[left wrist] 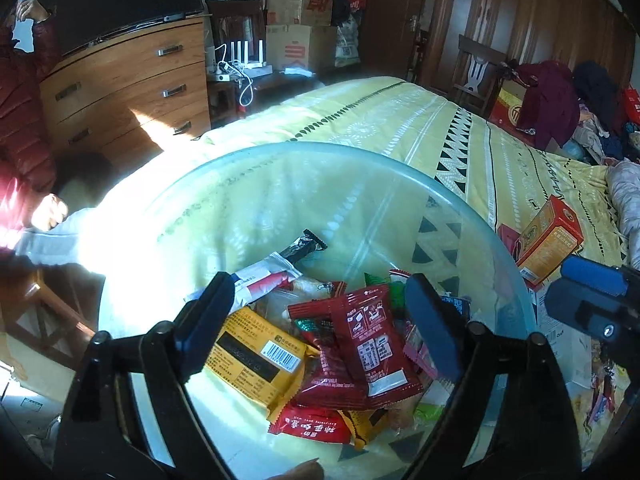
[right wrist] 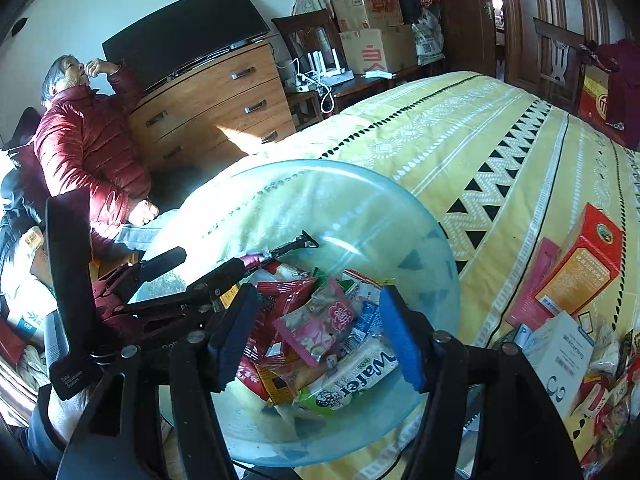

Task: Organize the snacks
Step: 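Carry both snacks over the glass bowl and open both tools to drop them, then move both open tools back above the snack pile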

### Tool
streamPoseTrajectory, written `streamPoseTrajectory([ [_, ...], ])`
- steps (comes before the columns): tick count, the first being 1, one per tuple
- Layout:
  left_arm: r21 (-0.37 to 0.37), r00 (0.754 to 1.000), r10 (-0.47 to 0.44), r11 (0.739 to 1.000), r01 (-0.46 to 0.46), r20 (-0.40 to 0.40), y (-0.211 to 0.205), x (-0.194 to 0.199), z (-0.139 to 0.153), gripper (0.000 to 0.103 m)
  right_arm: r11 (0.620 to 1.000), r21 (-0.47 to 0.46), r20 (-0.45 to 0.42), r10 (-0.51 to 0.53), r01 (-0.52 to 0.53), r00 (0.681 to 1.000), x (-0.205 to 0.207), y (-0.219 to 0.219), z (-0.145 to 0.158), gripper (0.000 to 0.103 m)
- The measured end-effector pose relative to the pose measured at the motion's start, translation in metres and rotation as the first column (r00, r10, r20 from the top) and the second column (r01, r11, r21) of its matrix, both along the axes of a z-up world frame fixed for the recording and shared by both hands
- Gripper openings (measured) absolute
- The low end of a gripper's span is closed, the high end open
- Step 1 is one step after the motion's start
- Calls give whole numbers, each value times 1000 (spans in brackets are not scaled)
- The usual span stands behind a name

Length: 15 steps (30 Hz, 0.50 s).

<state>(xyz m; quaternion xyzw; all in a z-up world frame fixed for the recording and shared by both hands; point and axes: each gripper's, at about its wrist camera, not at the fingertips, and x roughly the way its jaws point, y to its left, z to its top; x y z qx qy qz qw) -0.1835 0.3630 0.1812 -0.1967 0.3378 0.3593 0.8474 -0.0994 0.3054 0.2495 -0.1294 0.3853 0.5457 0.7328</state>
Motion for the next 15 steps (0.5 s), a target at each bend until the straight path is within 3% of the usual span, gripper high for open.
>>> streamPoseTrajectory([
  [5,19,999,7,1000,-6,-32,-7,4,0,94,999,26,52,-38,37,998,-1,-32,7,68],
  [10,46,1000,-26,999,26,2,-30,8,14,94,987,72,120,-153,145,981,-1,-111,9,68],
  [13,74,995,-64,996,59,70,-61,8,31,97,963,86,154,-266,255,952,1,-174,2,68],
  [15,134,984,-122,985,105,127,-96,11,46,103,930,92,189,-367,356,911,3,-230,-10,69],
])
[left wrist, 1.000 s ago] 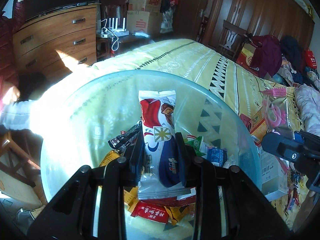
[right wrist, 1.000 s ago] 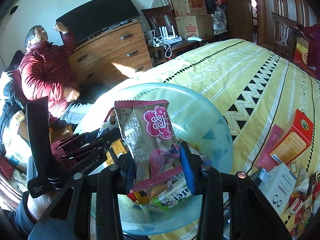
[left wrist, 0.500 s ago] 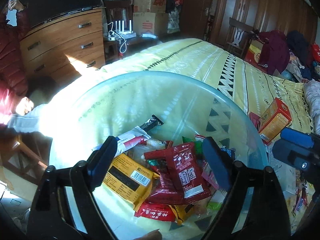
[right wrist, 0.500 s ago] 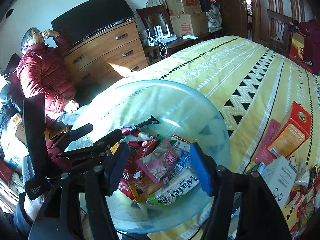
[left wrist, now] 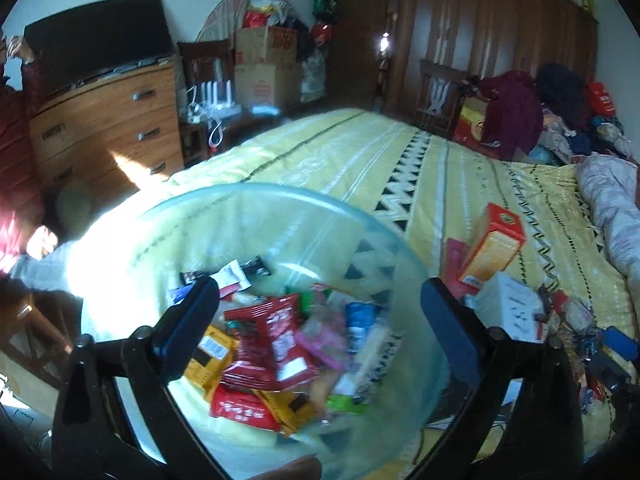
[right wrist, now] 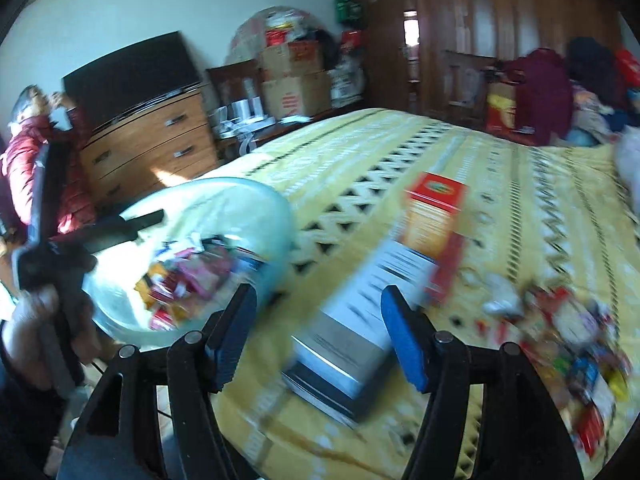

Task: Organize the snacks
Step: 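Move both open tools back above the snack pile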

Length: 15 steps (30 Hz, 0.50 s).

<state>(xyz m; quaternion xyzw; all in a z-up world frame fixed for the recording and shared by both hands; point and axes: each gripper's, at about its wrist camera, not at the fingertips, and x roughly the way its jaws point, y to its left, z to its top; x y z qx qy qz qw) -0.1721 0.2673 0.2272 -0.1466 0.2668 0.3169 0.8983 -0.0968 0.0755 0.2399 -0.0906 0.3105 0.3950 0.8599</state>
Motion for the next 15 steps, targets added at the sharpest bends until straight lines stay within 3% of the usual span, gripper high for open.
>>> streamPoseTrajectory([
  [2,52,993,-96,994,93,66,-46,9,15,103,994,-20,24,-108,109,994,3,-50,-16,85],
  [3,66,983,-158,986,153,90,-68,15,19,103,985,-33,22,-170,171,985,6,-82,-29,87],
  [5,70,942,-315,949,309,118,-117,31,23,103,962,-94,-11,-258,256,966,15,-127,-55,87],
  [7,53,881,-461,887,458,103,-165,53,14,103,930,-143,-47,-347,337,937,26,-173,-83,87],
  [9,37,829,-556,831,555,55,-203,75,-6,103,904,-167,-95,-412,394,906,36,-211,-107,87],
  [11,2,791,-612,791,612,-15,-234,103,-37,103,884,-178,-131,-456,432,880,44,-239,-127,87],
  [13,-82,767,-636,771,631,-84,-252,133,-76,103,876,-191,-152,-472,442,869,55,-256,-144,87],
  [15,-128,760,-632,775,619,-152,-263,161,-112,103,878,-200,-158,-467,435,870,67,-263,-158,87],
])
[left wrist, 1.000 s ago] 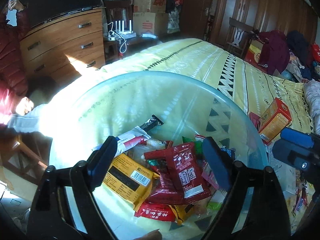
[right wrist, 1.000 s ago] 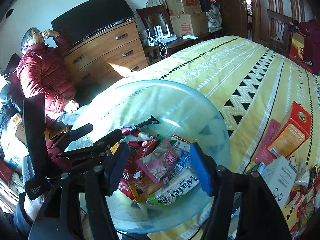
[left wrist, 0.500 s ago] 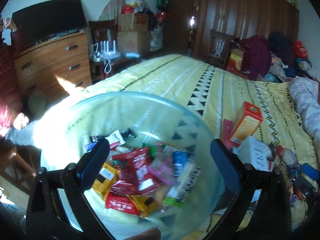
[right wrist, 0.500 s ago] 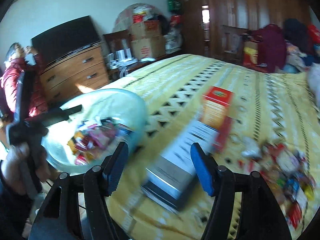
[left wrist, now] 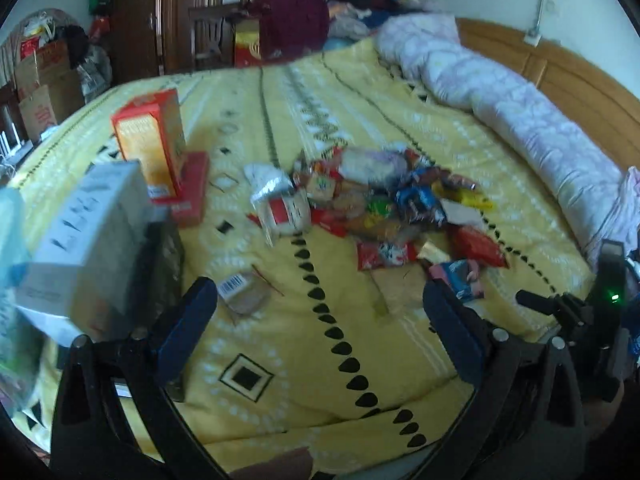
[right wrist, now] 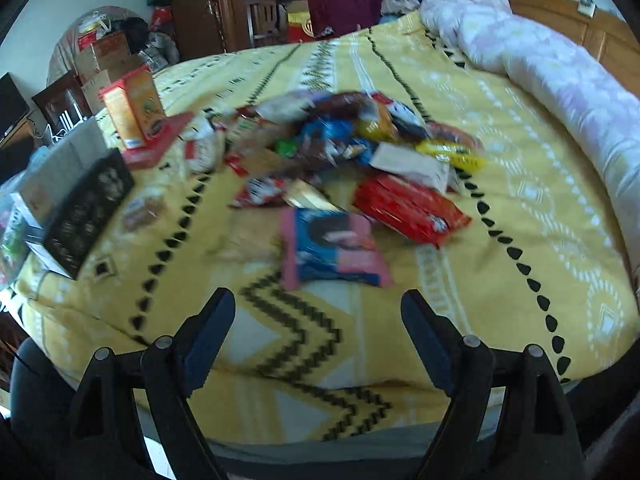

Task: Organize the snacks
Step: 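Move both open tools back above the snack pile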

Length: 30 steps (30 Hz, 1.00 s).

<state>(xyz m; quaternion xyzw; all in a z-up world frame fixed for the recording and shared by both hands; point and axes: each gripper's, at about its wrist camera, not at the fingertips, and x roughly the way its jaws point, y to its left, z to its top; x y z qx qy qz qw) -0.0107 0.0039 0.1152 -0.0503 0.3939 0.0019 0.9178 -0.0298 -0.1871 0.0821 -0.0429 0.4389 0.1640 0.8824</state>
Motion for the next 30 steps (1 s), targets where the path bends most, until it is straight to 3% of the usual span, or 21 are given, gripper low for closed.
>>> streamPoseTrajectory([
  [6,64,992,56,997,-49,-114,-19,50,-76,103,999,46,2,-18,18,1000,36,-18,-34,88],
  [9,76,986,95,993,-86,-134,-21,59,-93,103,998,68,40,-2,-1,999,47,-20,-47,100],
  [15,252,986,129,963,-98,-110,-44,63,-110,103,1000,17,51,4,-5,999,54,-9,-63,103],
  [30,244,988,129,964,-105,-85,-42,62,-112,103,1000,4,59,3,-3,998,57,-7,-67,103],
])
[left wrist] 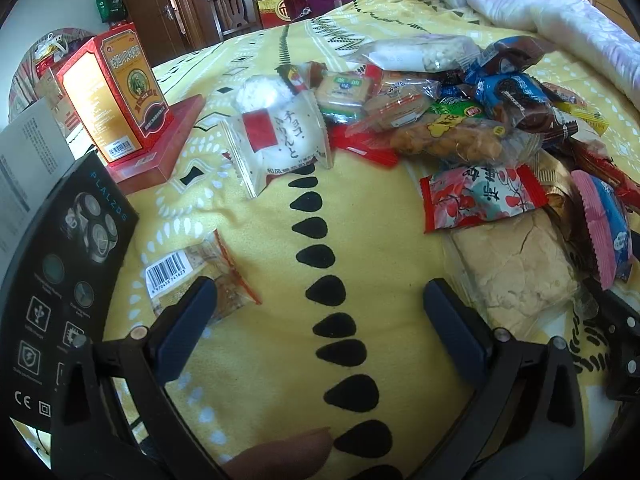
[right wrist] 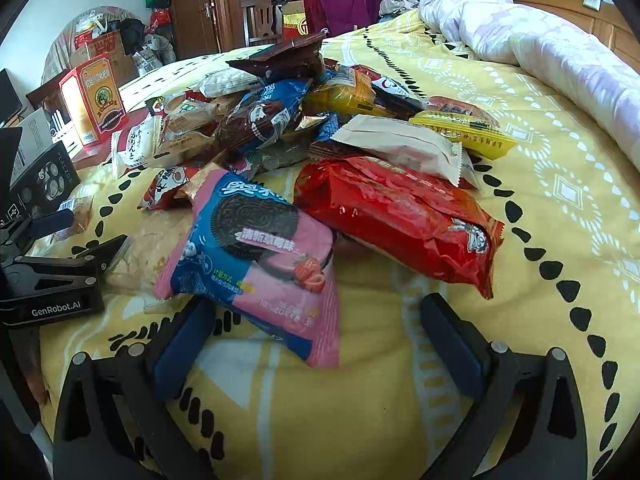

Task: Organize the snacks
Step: 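Move both open tools back above the snack pile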

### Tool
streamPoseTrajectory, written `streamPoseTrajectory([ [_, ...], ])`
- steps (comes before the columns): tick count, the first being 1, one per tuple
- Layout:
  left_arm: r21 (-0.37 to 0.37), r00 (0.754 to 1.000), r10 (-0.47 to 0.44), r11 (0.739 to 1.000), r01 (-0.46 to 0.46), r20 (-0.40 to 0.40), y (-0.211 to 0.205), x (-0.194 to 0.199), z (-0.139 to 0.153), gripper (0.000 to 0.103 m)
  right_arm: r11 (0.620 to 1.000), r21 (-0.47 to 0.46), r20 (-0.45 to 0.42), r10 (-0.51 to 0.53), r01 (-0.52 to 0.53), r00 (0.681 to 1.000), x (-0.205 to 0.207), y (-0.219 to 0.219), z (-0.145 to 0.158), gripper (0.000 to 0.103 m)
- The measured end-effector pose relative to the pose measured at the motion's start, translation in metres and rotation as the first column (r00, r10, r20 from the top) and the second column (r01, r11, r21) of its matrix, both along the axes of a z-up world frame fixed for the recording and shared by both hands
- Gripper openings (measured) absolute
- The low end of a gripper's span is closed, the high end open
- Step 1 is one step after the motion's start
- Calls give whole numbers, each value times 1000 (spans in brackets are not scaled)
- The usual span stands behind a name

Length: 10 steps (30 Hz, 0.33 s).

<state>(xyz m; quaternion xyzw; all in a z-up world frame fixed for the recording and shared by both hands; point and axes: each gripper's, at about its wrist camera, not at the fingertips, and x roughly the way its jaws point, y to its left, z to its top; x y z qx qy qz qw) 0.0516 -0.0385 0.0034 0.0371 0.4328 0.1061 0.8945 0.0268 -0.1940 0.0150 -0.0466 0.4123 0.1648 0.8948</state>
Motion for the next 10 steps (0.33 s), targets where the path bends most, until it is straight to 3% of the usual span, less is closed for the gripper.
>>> streamPoseTrajectory([
  [10,-4,1000,0,1000,0,7,1,1,-1,103,1000,0,0,0,0,1000,1,0,0,103],
])
